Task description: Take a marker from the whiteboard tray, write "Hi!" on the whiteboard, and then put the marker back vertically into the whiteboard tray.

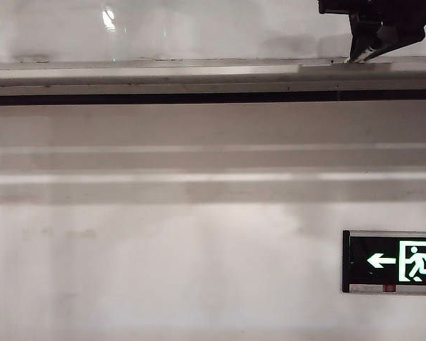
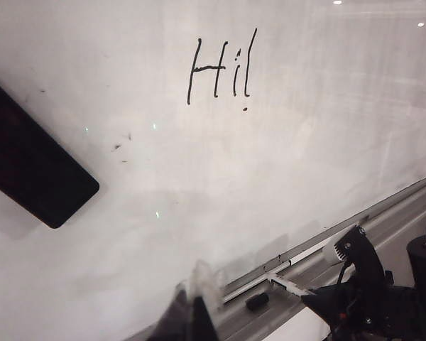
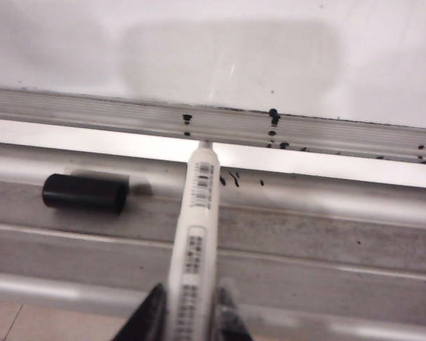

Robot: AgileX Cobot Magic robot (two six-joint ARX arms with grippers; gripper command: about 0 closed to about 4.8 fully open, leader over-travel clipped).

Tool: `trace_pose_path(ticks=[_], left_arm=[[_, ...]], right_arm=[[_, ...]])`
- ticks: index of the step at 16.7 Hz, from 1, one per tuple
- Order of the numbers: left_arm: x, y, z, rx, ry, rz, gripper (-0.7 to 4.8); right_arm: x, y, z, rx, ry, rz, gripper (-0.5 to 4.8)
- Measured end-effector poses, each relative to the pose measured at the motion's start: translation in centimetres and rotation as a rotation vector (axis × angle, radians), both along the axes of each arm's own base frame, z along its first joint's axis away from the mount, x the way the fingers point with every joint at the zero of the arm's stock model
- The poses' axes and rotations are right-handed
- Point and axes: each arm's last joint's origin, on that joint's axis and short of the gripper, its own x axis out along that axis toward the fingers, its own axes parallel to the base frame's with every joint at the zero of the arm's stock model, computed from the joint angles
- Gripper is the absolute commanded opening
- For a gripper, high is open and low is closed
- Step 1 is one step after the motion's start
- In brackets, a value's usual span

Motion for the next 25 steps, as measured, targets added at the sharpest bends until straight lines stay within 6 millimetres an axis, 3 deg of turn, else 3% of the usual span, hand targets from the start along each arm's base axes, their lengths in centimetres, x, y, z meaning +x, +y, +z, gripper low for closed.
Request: trace_pose_path(ticks=[2, 4, 19, 25], left_arm=[[0.0, 0.0, 0.0, 0.0, 0.0, 0.0, -0.06], [0.0, 0.0, 0.0, 0.0, 0.0, 0.0, -0.07], [0.0, 0.0, -0.1, 0.006, 0.011, 0.0, -0.06], [0.1, 0.0, -0.1, 0.006, 0.011, 0.0, -0.07]], right_arm=[[0.0, 0.0, 0.0, -0.001, 0.004, 0.0, 1.48], [0.0, 0.0, 0.0, -0.001, 0.004, 0.0, 2.07], [0.2, 0.1, 2.1, 0.036, -0.11, 0.001, 2.1], [-1.3, -0.4, 4.0, 0.053, -0.171, 0.001, 2.1]])
